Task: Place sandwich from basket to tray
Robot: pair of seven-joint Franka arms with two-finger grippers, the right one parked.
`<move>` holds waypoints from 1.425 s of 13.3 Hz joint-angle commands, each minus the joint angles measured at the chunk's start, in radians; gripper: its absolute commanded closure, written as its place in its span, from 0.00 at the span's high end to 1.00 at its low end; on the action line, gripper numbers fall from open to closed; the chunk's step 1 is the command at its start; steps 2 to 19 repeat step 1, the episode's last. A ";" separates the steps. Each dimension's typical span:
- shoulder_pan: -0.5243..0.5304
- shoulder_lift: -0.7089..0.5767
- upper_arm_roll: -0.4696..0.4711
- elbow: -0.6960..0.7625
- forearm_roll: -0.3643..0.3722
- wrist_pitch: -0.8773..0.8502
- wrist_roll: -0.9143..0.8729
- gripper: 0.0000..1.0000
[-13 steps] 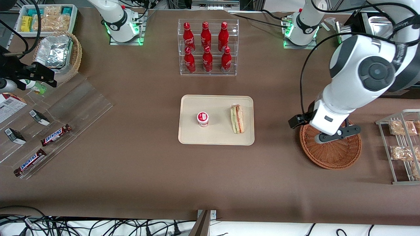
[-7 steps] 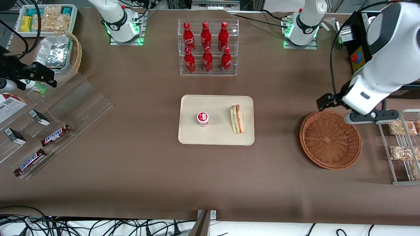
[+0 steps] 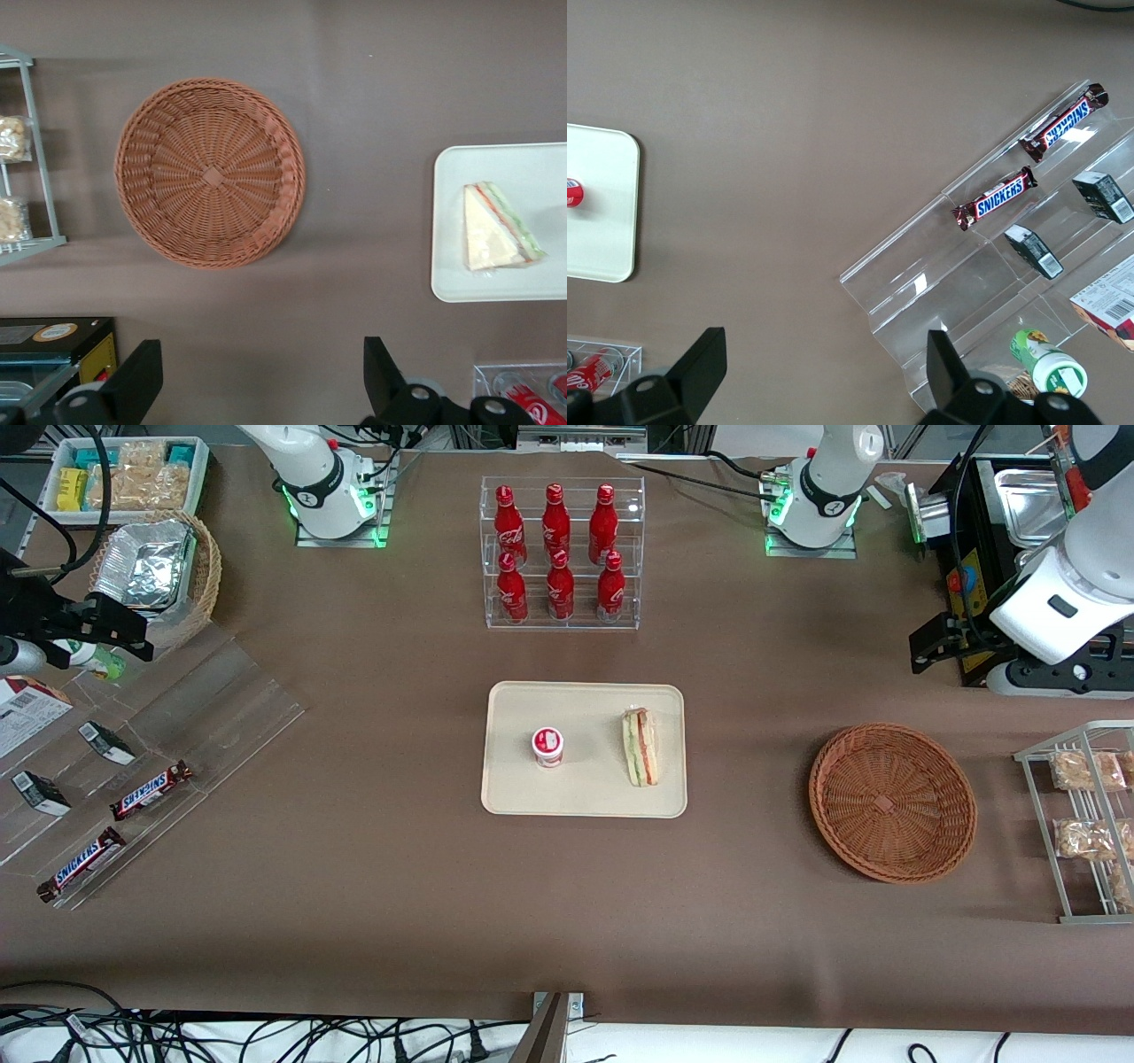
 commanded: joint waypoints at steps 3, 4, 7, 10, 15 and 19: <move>0.016 -0.029 0.004 -0.018 -0.040 -0.018 0.041 1.00; 0.016 -0.029 0.004 -0.018 -0.040 -0.018 0.041 1.00; 0.016 -0.029 0.004 -0.018 -0.040 -0.018 0.041 1.00; 0.016 -0.029 0.004 -0.018 -0.040 -0.018 0.041 1.00; 0.016 -0.029 0.004 -0.018 -0.040 -0.018 0.041 1.00; 0.016 -0.029 0.004 -0.018 -0.040 -0.018 0.041 1.00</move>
